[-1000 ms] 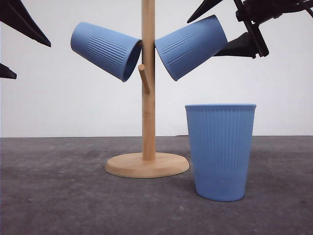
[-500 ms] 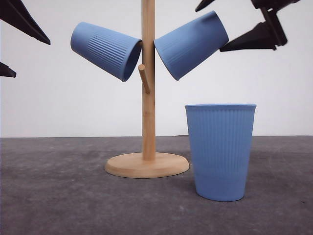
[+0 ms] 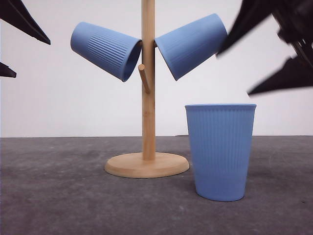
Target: Place three cups
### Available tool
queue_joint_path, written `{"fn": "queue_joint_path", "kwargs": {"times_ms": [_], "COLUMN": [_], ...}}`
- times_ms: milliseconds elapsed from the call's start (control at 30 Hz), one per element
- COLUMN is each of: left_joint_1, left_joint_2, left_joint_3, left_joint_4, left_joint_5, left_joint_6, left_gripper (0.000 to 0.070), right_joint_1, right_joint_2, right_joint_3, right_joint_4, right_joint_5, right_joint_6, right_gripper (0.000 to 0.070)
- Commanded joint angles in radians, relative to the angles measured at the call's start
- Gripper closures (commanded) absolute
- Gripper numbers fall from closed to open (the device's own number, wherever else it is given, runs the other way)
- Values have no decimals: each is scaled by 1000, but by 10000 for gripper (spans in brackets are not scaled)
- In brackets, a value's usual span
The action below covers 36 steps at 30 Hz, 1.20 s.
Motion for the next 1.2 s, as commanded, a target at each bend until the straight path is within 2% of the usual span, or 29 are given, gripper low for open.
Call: {"fn": "queue_joint_path", "kwargs": {"times_ms": [0,100,200,433,467,533,633,667,733,833,1000,1167], "left_joint_1": [-1,-1,-1,-1,-1,-1,-1,-1,-2,-7,-35,-110], "left_joint_2": [3,3,3,3,3,3,3,4,5,5,6,15], "left_joint_3": [14,14,14,14,14,14,14,14,14,14,14,14], "left_joint_4": [8,8,8,6,5,-2,-38,-58,-111,-190,-256,-262], "left_joint_5": [0,0,0,0,0,2,33,53,99,202,396,498], "left_joint_6": [-5,-5,-5,-5,-5,-5,-2,1,15,24,27,26], "left_gripper": [195,195,195,194,194,192,183,182,182,173,136,136], "right_joint_1": [20,49,79,130,136,142,145,146,146,145,156,203], "right_joint_2": [6,7,10,76,89,108,113,111,108,103,103,103], "right_joint_3": [2,1,1,1,1,1,1,2,3,4,6,6], "right_joint_4": [-24,-80,-97,-106,-107,-110,-130,-140,-164,-194,-204,-203], "right_joint_5": [51,156,211,236,237,235,225,213,167,61,-176,-276], "right_joint_6": [-65,-102,-110,-104,-98,-88,-81,-81,-82,-87,-82,-70], "right_gripper": [134,136,137,151,178,277,533,619,700,700,700,700]}}
